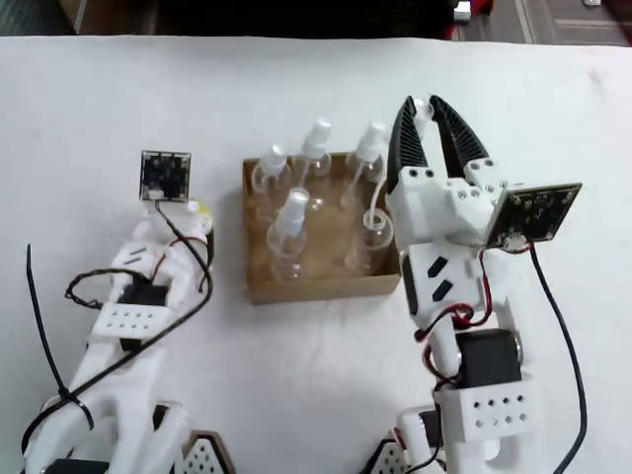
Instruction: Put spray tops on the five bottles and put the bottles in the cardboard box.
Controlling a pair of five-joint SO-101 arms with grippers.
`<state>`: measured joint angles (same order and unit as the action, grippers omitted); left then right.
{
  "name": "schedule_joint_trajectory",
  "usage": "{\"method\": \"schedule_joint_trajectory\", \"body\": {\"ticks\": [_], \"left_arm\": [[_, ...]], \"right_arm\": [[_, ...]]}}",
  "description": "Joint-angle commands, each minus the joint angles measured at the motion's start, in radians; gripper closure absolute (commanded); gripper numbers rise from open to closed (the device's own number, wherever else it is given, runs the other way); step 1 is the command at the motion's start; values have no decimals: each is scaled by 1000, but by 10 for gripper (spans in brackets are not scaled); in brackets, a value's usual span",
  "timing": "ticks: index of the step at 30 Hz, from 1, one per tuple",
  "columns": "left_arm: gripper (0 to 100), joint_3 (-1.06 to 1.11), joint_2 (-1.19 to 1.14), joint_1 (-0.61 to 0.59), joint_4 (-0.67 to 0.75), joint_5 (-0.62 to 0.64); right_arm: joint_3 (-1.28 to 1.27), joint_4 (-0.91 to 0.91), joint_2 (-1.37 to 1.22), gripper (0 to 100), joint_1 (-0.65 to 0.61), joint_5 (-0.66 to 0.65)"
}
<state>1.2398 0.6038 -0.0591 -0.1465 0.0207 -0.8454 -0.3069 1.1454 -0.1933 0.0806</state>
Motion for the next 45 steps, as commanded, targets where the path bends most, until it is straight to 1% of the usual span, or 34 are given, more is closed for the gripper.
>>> {"method": "schedule_joint_trajectory", "body": {"ticks": [1, 10, 13, 18, 21, 40, 45], "left_arm": [[976, -8, 35, 1, 23, -2], [976, -9, 35, 1, 23, -2], [976, -9, 35, 1, 23, -2], [976, -9, 35, 1, 23, -3], [976, -9, 35, 1, 23, -5], [976, -11, 35, 1, 23, -8], [976, -11, 35, 1, 23, -8]], "right_arm": [[43, -4, 10, 983, 13, -6], [28, -50, 48, 983, 15, -6], [-11, 25, 48, 983, 19, -6], [-97, 206, 48, 983, 51, -6], [-158, 265, 50, 983, 58, -6], [-293, 274, 58, 983, 48, -5], [-347, 274, 54, 983, 50, 74]]}}
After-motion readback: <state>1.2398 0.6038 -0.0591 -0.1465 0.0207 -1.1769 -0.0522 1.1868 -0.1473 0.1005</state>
